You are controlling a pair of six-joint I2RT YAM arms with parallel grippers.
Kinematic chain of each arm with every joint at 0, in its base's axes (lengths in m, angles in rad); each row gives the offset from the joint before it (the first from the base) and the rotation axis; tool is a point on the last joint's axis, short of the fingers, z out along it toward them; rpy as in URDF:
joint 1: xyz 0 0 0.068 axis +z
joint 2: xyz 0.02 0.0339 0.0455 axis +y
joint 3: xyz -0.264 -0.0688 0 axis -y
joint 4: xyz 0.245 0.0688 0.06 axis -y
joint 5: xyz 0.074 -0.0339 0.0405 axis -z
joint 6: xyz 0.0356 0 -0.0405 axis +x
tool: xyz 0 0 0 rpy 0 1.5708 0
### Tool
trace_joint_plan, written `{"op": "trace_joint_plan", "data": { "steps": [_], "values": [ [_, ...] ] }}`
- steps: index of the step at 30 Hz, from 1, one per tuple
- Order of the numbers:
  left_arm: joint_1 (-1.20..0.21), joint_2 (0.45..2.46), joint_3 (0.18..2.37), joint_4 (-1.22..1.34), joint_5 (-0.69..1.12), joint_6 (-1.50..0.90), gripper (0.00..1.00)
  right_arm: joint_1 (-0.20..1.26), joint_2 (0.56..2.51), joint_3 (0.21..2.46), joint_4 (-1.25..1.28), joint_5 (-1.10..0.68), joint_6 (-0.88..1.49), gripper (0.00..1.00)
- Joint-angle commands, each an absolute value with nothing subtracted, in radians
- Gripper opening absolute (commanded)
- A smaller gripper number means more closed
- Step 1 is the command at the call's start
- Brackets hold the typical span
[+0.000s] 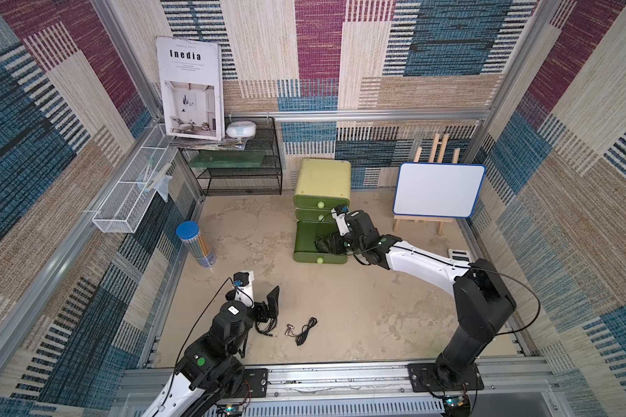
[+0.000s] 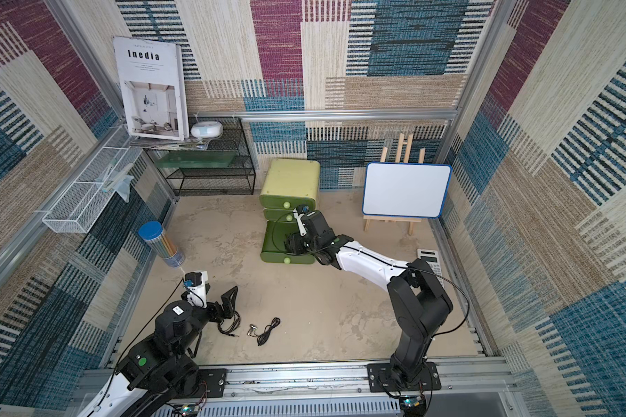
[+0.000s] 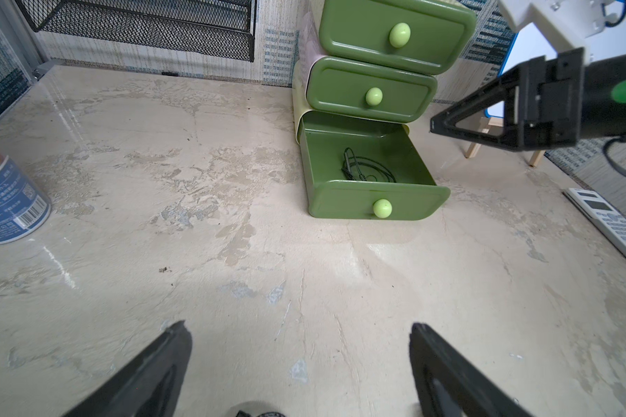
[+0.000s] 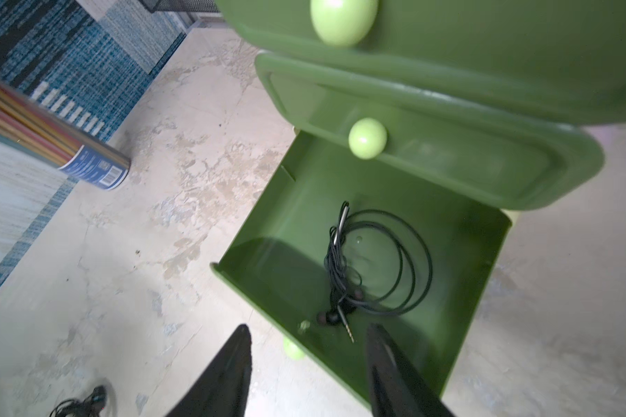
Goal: Place the wired earphones into the drawer by color
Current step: Place the wired earphones in the drawer, then pick up the wired earphones from the center of the board.
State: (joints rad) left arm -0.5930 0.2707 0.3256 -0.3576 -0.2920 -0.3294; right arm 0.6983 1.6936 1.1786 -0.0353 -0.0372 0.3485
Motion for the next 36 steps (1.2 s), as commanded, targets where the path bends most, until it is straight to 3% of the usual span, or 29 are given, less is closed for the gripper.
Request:
{"op": "trace_joint_plan", "data": {
  "steps": [1,6,15,25,36],
  "values": [
    [-0.592,0.271,0.33,-0.354,-0.322,-0.328,0.98,0.714,1.633,1.115,-0.081,-0.109,0.383,0.56],
    [-0.592,0.247,0.342,-0.412,-0.425,-0.365,0.98,0.756,1.538,0.991,-0.086,-0.146,0.471,0.57],
    [-0.592,0.212,0.327,-0.412,-0.423,-0.362,0.98,0.907,1.458,0.838,-0.06,-0.184,0.676,0.6],
    [-0.592,0.212,0.317,-0.387,-0.382,-0.347,0.98,1.098,1.567,0.846,-0.04,-0.186,0.77,0.61],
    [-0.592,0.211,0.319,-0.386,-0.375,-0.345,0.98,1.18,1.639,0.895,-0.062,-0.193,0.799,0.62]
  ]
}}
